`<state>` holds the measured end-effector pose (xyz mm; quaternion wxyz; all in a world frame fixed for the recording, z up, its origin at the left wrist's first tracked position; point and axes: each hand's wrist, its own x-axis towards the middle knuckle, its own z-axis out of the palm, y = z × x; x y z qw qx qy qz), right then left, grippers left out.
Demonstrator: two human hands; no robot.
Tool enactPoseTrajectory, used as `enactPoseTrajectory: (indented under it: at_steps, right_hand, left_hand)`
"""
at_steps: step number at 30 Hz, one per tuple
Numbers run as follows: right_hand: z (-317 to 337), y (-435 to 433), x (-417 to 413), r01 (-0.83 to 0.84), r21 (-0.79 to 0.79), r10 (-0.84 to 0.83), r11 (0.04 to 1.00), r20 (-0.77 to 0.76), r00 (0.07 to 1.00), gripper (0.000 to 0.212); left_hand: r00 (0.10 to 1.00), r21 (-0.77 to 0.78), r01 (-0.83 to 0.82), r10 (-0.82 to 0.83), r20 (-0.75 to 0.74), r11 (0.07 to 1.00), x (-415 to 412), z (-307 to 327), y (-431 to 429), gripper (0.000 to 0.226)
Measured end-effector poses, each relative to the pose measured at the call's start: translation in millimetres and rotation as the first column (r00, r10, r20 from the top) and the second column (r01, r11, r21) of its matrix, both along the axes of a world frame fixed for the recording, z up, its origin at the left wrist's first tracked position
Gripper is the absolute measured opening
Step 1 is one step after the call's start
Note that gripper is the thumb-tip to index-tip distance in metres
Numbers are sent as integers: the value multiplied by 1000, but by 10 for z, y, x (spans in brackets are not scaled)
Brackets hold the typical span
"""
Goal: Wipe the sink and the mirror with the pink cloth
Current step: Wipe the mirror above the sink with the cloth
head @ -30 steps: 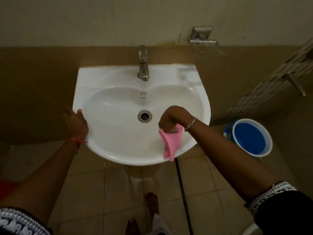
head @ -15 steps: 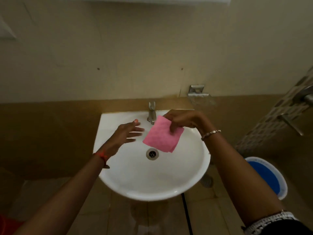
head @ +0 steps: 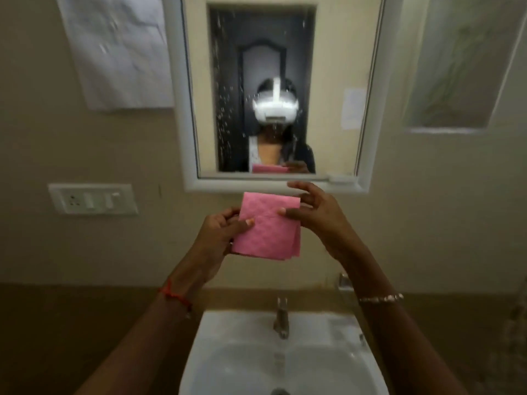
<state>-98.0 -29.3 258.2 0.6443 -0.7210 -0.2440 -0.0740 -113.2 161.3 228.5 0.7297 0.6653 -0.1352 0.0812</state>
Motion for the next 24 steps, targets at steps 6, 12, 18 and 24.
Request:
enactPoseTrajectory:
  at_steps: [6, 12, 18, 24]
  right_hand:
    - [360, 334, -129, 519, -56, -259, 853, 818, 514, 81]
    - [900, 479, 43, 840, -50, -24, 540, 997, 74, 82]
    - [1564, 534, 403, 839, 174, -75, 516, 985, -158, 88]
    - [2477, 672, 699, 804, 316, -256, 503, 944, -211, 64]
  left_hand:
    - [976, -73, -46, 61, 207, 996, -129, 817, 0, 32]
    - [922, -7, -100, 96, 375, 995, -81, 1462, -118, 37]
    - [856, 67, -117, 66, 512, 991, 42, 2056, -120, 38]
    - [583, 93, -602, 357, 730, 793, 428, 2600, 187, 41]
